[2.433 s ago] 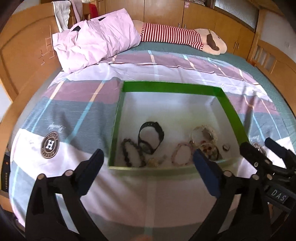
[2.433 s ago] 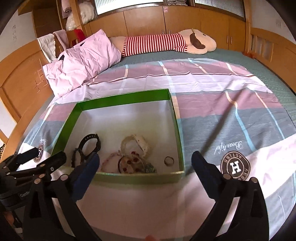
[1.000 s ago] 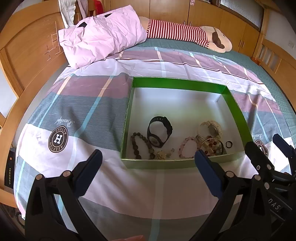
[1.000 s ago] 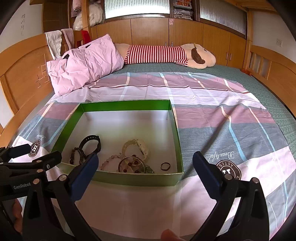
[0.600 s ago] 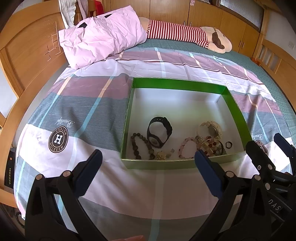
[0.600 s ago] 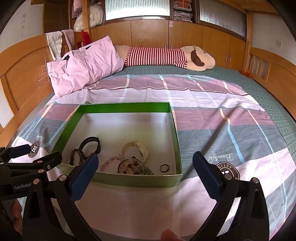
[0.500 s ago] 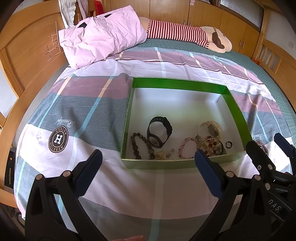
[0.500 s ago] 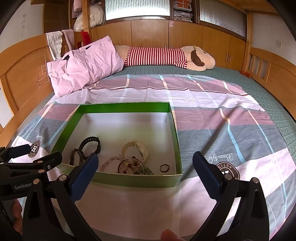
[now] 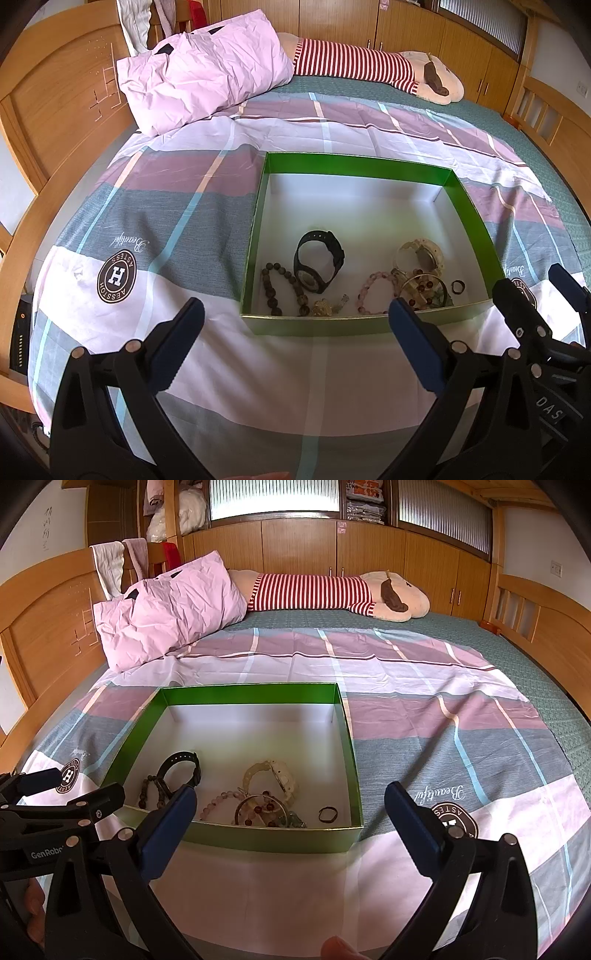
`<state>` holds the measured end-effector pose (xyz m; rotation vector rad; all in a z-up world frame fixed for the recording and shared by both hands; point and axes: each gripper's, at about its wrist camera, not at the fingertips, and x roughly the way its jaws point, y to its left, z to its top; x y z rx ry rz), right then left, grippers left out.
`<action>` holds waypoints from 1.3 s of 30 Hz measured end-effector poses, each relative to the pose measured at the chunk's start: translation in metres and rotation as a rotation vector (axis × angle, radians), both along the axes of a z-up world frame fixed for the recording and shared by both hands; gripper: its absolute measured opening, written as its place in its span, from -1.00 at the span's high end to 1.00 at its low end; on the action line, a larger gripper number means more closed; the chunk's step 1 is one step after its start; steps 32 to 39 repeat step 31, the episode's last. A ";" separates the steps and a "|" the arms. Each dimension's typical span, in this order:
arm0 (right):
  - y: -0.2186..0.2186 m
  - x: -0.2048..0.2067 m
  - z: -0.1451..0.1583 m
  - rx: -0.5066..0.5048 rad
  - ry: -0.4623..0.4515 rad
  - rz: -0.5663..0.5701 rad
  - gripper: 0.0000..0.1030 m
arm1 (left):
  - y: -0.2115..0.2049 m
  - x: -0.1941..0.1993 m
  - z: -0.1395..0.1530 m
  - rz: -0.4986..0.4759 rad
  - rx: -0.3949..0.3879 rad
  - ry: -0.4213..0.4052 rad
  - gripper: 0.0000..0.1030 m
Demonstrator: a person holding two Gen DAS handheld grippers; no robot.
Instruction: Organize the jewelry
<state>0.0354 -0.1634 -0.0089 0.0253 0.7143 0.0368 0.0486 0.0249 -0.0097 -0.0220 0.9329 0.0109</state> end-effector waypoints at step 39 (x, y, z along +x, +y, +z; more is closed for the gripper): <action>-0.002 0.000 -0.003 0.000 0.006 0.004 -0.97 | -0.001 0.001 -0.005 0.013 0.015 0.023 -0.96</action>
